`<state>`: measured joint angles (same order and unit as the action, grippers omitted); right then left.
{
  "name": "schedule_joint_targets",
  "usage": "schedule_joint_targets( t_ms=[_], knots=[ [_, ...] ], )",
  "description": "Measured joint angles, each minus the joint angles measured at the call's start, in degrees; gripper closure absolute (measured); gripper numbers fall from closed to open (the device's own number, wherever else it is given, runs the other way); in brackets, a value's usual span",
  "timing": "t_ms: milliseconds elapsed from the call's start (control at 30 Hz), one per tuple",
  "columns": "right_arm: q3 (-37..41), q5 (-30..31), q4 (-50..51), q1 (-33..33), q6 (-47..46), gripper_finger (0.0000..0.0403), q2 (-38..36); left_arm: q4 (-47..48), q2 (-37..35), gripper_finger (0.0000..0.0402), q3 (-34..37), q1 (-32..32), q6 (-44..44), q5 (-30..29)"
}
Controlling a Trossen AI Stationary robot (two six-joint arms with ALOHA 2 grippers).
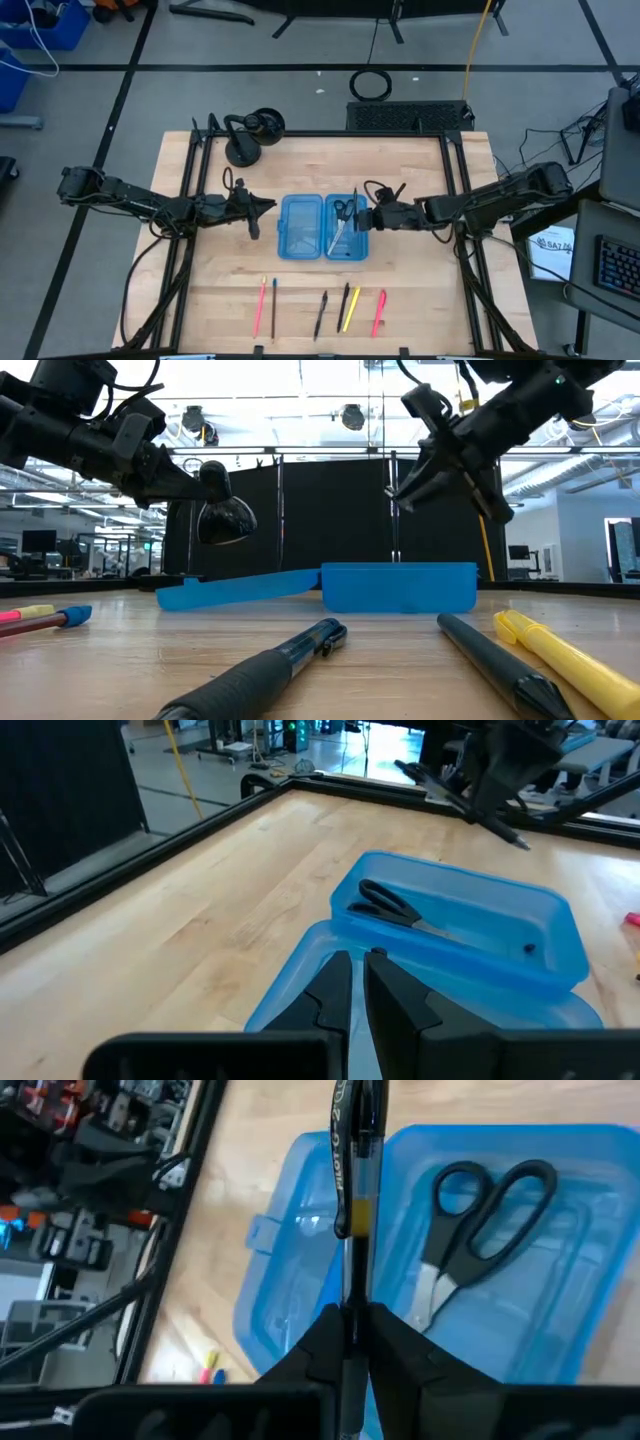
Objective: Pick & place school supplies into a supply box
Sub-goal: Put the right black pen into the blue supply box
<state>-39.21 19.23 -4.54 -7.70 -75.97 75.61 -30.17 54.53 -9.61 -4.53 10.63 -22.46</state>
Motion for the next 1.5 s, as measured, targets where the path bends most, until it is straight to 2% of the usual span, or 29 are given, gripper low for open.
schedule_joint_targets(
  t_ms=[167,300,433,533,667,800,1067,1500],
  knots=[
    [-0.35,-0.12,-0.71,0.82,0.17,0.0382,1.0,-0.02,0.0,0.0366,0.0,0.0,-0.09,-0.11],
    [-4.77,-4.57,3.86,1.25,0.64,0.0382,3.89,-0.07,0.01,0.0366,0.0,0.02,-0.41,-0.13],
    [-15.35,-5.95,16.28,1.4,4.99,0.0382,7.24,-0.13,0.01,0.0366,0.0,0.01,-0.26,-0.35],
    [-25.1,-5.71,30.45,1.94,7.66,0.0382,10.53,-0.1,0.01,0.0366,0.0,0.07,0.0,-0.67],
    [-31.68,-3.39,44.12,2.13,3.33,0.0382,14.97,0.07,-0.01,0.0366,0.0,0.06,-0.02,-0.74],
    [-31.79,-7.4,42.74,2.13,-1.38,0.0382,19.04,0.07,0.01,0.0366,0.01,0.06,0.02,-0.7],
    [-31.83,-13.29,33.47,2.74,-2.35,0.0382,27.72,0.4,0.01,0.0366,0.0,0.06,0.04,-0.63],
    [-31.5,-12.72,33.81,5.76,-1.02,0.0382,30.18,0.44,-0.01,0.0366,0.01,0.06,0.49,0.07]
  ],
)
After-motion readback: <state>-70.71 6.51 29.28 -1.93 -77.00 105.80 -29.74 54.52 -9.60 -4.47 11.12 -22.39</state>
